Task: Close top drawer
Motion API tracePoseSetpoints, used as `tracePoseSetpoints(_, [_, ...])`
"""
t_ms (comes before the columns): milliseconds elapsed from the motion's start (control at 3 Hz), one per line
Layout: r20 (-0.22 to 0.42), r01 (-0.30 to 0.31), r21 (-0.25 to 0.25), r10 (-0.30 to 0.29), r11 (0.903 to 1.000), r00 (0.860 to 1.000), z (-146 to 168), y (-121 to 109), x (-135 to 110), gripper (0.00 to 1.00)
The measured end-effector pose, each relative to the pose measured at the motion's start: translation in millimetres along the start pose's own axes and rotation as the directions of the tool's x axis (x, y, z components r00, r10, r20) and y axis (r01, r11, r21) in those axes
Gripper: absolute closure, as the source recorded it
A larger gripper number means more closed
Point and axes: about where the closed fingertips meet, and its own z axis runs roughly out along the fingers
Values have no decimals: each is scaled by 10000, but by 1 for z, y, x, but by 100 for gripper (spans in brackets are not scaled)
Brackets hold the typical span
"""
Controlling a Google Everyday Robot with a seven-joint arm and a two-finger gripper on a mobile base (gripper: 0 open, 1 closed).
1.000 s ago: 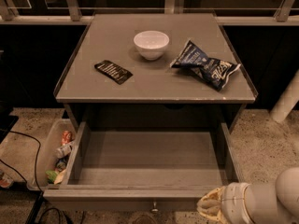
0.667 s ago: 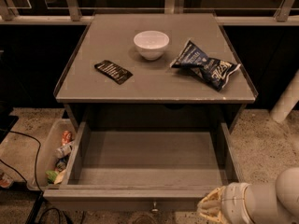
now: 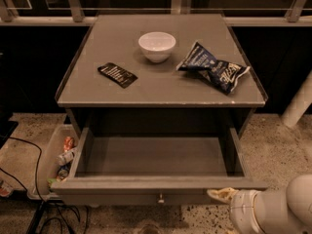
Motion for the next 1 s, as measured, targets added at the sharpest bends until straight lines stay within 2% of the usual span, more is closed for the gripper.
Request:
tracePoseSetpoints(333, [201,368,398,-376,9985,9991,10,-36,-8,18])
tracePoseSetpoints(667, [473,715,841,-756,9939,9960,20,-82,-21,42])
tracePoseSetpoints(1000, [395,814,1139,-864,9901,9955,28,-123,-23,65])
